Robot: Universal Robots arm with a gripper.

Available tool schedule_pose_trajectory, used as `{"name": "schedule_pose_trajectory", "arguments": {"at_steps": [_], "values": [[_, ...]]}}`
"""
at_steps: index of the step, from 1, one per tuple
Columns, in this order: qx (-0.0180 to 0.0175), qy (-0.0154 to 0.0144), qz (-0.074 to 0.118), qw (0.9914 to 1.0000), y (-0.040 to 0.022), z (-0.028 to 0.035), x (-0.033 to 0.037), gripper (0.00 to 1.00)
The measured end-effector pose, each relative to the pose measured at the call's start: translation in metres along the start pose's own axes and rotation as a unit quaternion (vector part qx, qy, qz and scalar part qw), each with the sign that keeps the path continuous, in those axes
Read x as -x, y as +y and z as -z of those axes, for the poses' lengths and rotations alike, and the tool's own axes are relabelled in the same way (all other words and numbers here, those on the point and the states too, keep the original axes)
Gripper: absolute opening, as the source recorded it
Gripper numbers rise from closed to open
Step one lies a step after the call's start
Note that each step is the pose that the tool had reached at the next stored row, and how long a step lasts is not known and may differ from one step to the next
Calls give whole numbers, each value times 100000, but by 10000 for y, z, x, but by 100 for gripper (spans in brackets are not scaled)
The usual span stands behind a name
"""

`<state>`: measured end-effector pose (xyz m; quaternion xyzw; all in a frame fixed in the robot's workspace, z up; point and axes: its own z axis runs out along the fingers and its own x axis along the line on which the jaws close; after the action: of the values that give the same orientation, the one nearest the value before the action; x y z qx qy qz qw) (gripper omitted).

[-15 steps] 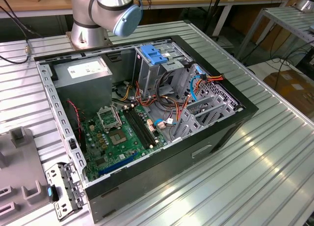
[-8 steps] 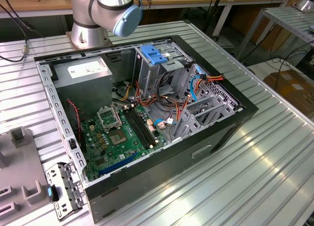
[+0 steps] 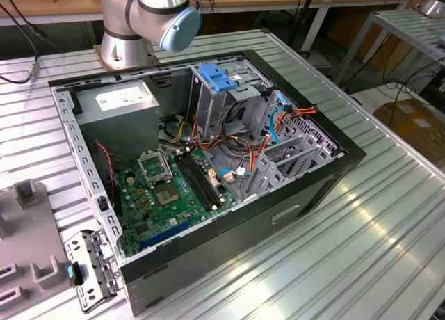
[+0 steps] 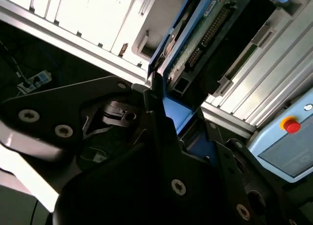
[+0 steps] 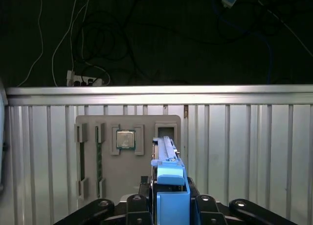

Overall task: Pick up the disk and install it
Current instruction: 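Pick up the disk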

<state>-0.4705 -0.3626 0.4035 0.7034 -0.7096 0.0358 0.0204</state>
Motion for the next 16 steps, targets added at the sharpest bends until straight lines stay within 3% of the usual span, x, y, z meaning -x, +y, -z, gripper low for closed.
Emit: {"name": "schedule_pose_trajectory", "arguments": {"at_steps": [2, 6, 9, 13, 16], "values": [[-34, -24, -3, 100000, 0, 3, 0, 37], [-92, -792, -30, 99997, 0, 4, 0, 37], [-78, -2030, -57, 99979, 0, 7, 0, 37], [-68, -2113, 44, 99978, 0, 12, -1, 37], [220, -2101, 188, 99978, 0, 27, -2, 37]]}}
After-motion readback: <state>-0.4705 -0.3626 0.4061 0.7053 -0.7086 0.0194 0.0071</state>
